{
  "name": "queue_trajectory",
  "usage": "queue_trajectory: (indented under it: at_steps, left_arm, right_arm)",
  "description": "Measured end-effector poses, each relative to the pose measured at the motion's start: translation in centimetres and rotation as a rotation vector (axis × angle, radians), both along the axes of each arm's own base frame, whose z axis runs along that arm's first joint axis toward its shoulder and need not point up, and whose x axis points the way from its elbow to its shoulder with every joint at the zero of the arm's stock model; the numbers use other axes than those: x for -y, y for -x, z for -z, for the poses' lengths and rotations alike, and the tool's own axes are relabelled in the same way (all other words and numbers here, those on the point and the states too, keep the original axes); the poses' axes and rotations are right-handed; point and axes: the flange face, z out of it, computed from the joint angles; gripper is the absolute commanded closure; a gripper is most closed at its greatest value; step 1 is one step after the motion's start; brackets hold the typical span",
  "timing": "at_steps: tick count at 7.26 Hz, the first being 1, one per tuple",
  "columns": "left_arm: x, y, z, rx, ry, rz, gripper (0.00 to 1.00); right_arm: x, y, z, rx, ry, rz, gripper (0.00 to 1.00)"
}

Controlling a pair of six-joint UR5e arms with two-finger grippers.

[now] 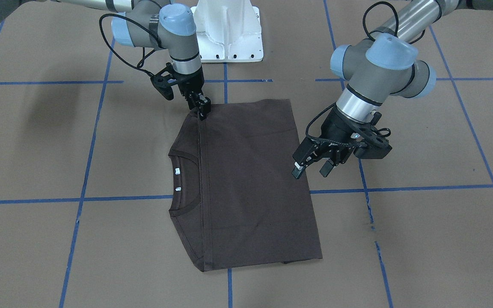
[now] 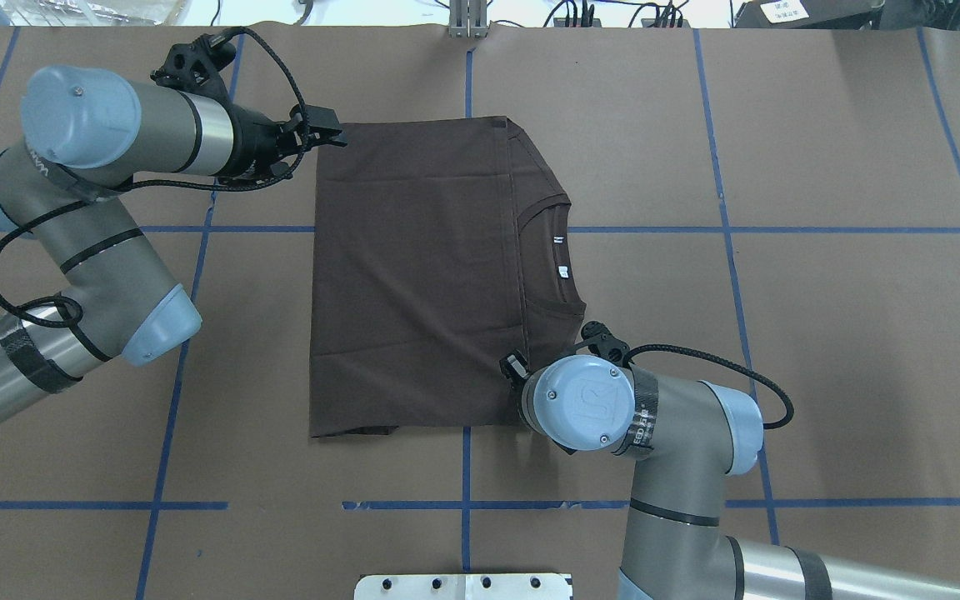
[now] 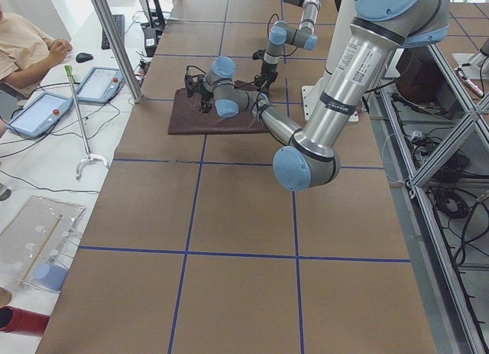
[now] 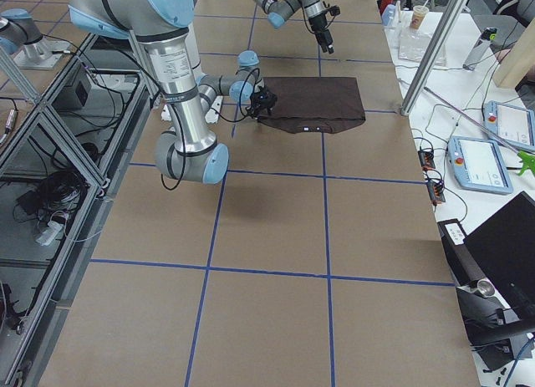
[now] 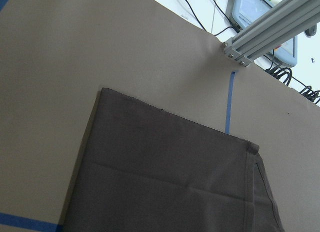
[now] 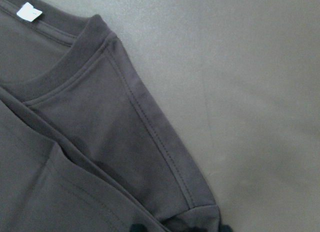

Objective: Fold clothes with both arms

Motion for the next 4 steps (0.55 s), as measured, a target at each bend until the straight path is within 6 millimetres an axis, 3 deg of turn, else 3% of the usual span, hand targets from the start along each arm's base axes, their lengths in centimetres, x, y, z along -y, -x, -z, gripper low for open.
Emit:
queue_trajectory:
  at_steps: [4]
  left_arm:
    - [0.05,-0.05,-0.09,-0.002,0.008,0.002,0.0]
  right_arm:
    - [-0.4,-0.06,0.56,0.004,-0.003,0.012,1.0]
